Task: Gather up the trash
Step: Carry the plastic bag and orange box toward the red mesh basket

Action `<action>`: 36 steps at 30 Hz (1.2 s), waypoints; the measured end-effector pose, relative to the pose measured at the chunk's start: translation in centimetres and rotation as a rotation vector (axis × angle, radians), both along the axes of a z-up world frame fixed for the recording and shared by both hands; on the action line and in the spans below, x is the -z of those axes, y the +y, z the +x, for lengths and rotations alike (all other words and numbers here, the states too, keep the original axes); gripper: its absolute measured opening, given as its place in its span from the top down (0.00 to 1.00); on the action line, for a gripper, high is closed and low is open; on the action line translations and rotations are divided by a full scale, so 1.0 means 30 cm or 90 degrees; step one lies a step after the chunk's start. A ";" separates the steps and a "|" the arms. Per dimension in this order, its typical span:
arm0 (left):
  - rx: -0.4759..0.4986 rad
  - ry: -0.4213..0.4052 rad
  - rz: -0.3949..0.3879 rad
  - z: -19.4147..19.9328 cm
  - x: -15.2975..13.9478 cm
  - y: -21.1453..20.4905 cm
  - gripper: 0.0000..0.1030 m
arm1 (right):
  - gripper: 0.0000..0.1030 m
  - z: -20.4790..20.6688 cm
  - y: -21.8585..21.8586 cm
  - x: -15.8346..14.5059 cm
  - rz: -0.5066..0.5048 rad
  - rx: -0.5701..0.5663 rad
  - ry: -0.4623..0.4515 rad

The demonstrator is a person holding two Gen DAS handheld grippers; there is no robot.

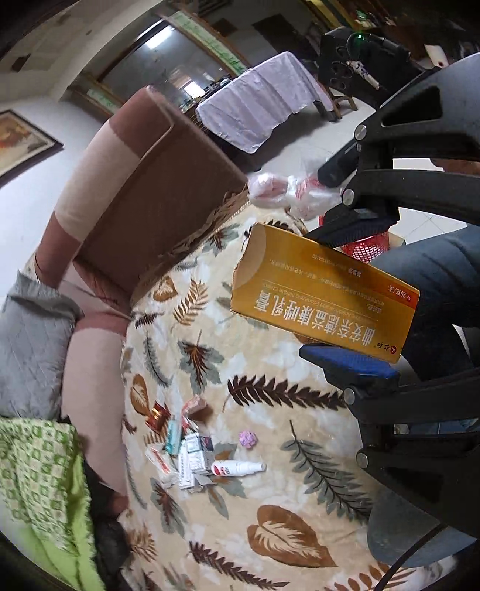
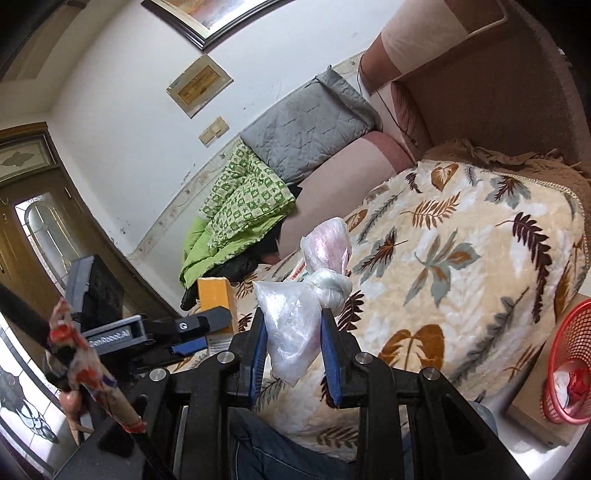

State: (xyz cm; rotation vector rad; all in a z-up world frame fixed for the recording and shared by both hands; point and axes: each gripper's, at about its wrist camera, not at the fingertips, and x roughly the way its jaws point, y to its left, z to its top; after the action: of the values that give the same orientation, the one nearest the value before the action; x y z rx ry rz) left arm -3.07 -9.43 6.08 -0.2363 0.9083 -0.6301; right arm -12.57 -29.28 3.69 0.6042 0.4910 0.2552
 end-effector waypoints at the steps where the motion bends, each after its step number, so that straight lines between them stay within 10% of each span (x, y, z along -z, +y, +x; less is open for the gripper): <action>1: 0.007 -0.006 -0.001 -0.019 -0.014 -0.010 0.51 | 0.71 -0.012 -0.008 -0.003 0.000 0.002 -0.002; 36: 0.108 -0.052 0.015 -0.193 -0.114 -0.222 0.51 | 0.71 -0.299 -0.273 -0.091 -0.033 0.167 -0.041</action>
State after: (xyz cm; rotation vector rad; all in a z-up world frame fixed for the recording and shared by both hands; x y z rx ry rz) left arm -8.85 -16.10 9.50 -0.1123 0.8624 -0.7808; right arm -21.53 -37.46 6.42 0.6004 0.3511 0.0126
